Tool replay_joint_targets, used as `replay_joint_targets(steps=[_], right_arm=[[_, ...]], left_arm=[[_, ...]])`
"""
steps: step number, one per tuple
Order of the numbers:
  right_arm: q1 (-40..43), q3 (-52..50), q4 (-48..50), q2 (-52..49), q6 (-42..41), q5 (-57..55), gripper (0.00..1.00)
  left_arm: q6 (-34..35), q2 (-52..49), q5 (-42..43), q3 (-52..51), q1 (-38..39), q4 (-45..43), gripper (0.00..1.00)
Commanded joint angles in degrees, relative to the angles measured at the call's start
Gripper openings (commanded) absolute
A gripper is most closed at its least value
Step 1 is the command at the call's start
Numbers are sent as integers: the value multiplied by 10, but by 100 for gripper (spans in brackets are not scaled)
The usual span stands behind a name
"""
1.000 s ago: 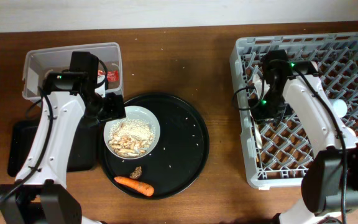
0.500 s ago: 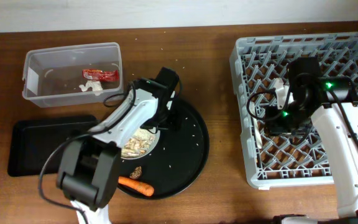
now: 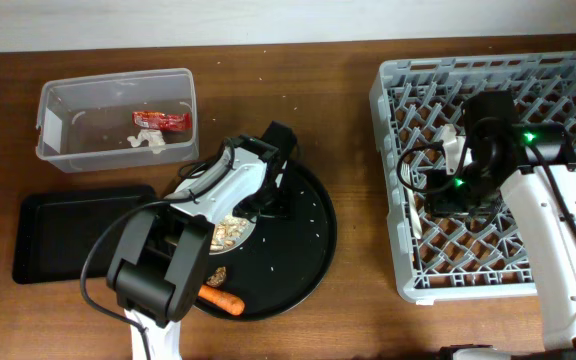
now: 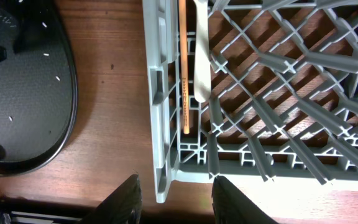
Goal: Sort waste into correct bins and load items into the dishwasher rack
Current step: 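Tip the white bowl with the left gripper, pouring rice onto black tray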
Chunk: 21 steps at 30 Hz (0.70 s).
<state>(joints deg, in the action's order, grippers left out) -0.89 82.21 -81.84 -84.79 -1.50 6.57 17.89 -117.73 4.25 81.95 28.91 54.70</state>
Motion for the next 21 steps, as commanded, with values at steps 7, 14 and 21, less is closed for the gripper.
replay_joint_targets(steps=[7,14,21], right_arm=[[2,-3,1,2,0,5,40],[2,-3,-15,2,0,5,40],[2,-3,-17,2,0,3,40]], left_arm=[[9,-7,-57,-52,2,4,47],[9,-7,-69,-52,3,5,1],[23,-6,-162,44,3,122,1]])
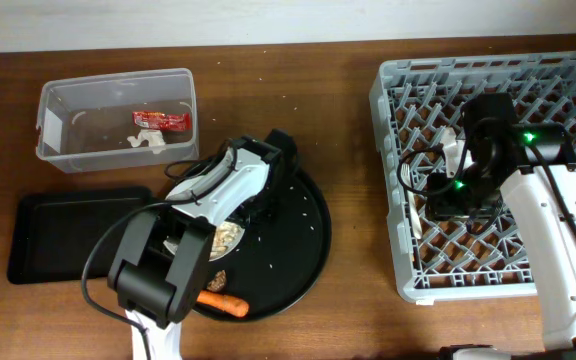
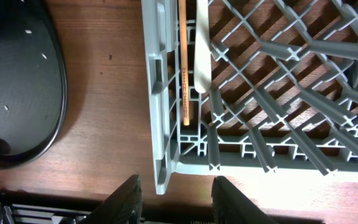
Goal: Sort waste into correct bins and load items into the dishwasher rack
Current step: 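Tip the white bowl with the left gripper, pouring rice onto black tray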
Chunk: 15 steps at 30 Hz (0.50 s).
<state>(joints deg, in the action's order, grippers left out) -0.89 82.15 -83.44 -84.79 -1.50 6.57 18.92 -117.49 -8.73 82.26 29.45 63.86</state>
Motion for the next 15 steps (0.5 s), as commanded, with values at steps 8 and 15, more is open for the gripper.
replay_joint_targets(steps=[8,15], right_arm=[[2,-2,1,2,0,3,40],[2,-2,-2,2,6,3,40]], left_arm=[[27,85,-72,87,-30,98,0],[-40,141,46,87,-232,99,0]])
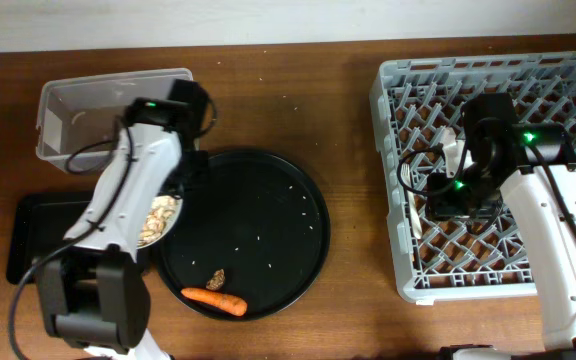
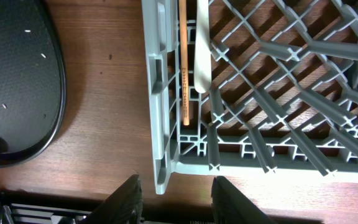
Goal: Sort waste into correct bins and load items into the dishwasher rack
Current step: 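Tip the white bowl with the left gripper, pouring rice onto black tray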
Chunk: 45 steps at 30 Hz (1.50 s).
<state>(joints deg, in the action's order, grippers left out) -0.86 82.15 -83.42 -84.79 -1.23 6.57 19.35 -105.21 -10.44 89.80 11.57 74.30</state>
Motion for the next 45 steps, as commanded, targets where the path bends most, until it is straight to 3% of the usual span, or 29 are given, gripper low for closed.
replay_joint_targets(steps=[1,8,15,20,22,23,25,28,30,33,37,41,45], right_arm=[[2,-2,-2,2,3,2,40],[2,-2,-4,2,3,-10,40],[2,-2,-4,2,3,-12,40],[2,-2,-4,2,3,-23,40],[2,-2,-5,2,3,-23,40],[2,-2,-4,2,3,-23,40],[2,-2,-6,2,3,-23,40],[2,-2,-6,2,3,-23,40],[2,-2,-6,2,3,-23,40],[2,-2,-13,2,-3,-21,40],[2,-2,-8,2,-3,-8,40],[2,-2,-6,2,-3,-8,40],[2,-2,-6,2,-3,-8,40]], left_arm=[[-70,18,123,12,-94,-9,0],[-234,18,452,12,-298,7,0],[-360,19,699,12,-461,83,0],[-360,18,754,12,-543,106,0],[-445,19,784,11,-561,139,0],[-421,17,773,11,-561,97,0],[-405,11,765,11,-559,102,0],[-451,12,774,11,-558,122,0],[-447,12,766,11,-557,127,0],[-482,29,759,11,-494,164,0],[-482,58,701,11,-272,146,0],[-263,58,396,10,-38,20,0],[-136,42,247,-20,132,-82,0]])
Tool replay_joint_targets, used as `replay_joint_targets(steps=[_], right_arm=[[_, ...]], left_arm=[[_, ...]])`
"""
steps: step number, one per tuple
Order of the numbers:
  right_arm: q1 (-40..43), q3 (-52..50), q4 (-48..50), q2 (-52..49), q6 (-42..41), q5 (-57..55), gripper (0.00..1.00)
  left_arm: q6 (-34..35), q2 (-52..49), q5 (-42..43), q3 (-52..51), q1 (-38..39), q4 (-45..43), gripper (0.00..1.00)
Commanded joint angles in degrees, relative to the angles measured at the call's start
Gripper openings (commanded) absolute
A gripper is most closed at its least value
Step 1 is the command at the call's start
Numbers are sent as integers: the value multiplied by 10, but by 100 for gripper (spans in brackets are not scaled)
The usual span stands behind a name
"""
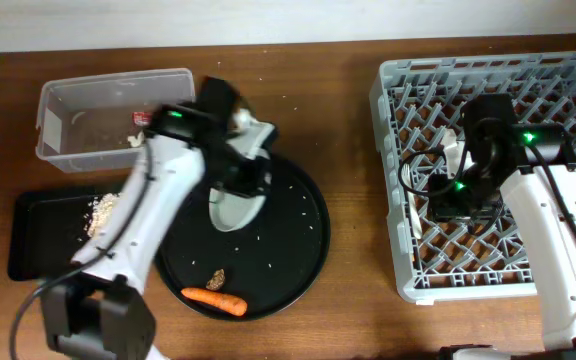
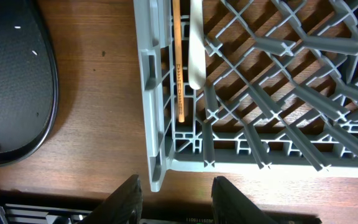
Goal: Sort waste into correct bins and load items into the dishwasher rack
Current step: 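Tip the white bowl with the left gripper, pouring rice onto black tray, then grasp the empty white bowl with the right gripper and place in rack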
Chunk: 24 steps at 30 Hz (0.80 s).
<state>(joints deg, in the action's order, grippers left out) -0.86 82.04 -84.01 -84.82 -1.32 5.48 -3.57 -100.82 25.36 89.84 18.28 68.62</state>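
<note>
My left gripper (image 1: 246, 172) is shut on the rim of a white bowl (image 1: 232, 206), which hangs over the round black plate (image 1: 298, 250) and looks empty. Pale food scraps (image 1: 100, 208) lie on the black rectangular tray (image 1: 48, 250). A carrot (image 1: 214, 298) and a brown scrap (image 1: 218, 276) rest on the round plate. My right gripper (image 2: 179, 202) stands open over the front left corner of the grey dishwasher rack (image 2: 151, 93), with nothing between its fingers. A wooden chopstick (image 2: 178, 68) and a white utensil (image 2: 196, 43) lie in the rack.
A clear plastic bin (image 1: 68, 125) at the back left holds a wrapper, partly hidden by my left arm. A fork (image 1: 408, 180) rests by the rack's left wall. Rice grains dot the round plate. Bare wood lies between the plate and the rack (image 1: 488, 70).
The bowl, then filled and held at the rectangular tray's right edge, is now empty over the round plate. Food scraps now lie on the rectangular tray. The right gripper has barely shifted.
First my left gripper was at the filled bowl on the left side of the round plate, and it stayed there a moment later. Then the bowl was at the rectangular tray. Now the scraps lie on that tray and the emptied bowl is above the plate. The right gripper stayed open throughout.
</note>
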Motion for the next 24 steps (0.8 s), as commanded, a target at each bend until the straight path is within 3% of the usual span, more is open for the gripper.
replay_joint_targets(steps=[1,3,5,7,9,11,12,13,15,18,20,24], right_arm=[[2,-1,0,2,-2,3,40],[2,-1,0,2,-2,3,40],[2,-1,0,2,-2,3,40],[2,-1,0,2,-2,3,41],[2,-1,-1,2,-2,3,45],[2,-1,2,2,-1,61,92],[-1,-1,9,2,18,115,90],[-20,-1,31,2,17,158,86],[-120,-1,96,-4,-38,165,86],[-244,-1,183,-70,-108,137,82],[-321,-1,251,-183,-177,86,72],[-336,-1,319,-327,-239,84,49]], left_arm=[[106,-15,-117,-28,96,-35,0],[109,-45,-117,-28,122,-37,1],[109,-74,-116,-28,132,-37,9],[108,-77,-117,-24,130,-36,45],[109,-66,-119,17,103,5,54],[109,-19,-119,60,32,64,56],[109,8,-119,66,-6,83,84],[109,43,-119,66,-65,113,98],[108,64,-119,66,-172,155,99],[108,63,-119,66,-265,168,99],[108,63,-119,66,-305,168,99],[108,63,-119,66,-307,165,99]])
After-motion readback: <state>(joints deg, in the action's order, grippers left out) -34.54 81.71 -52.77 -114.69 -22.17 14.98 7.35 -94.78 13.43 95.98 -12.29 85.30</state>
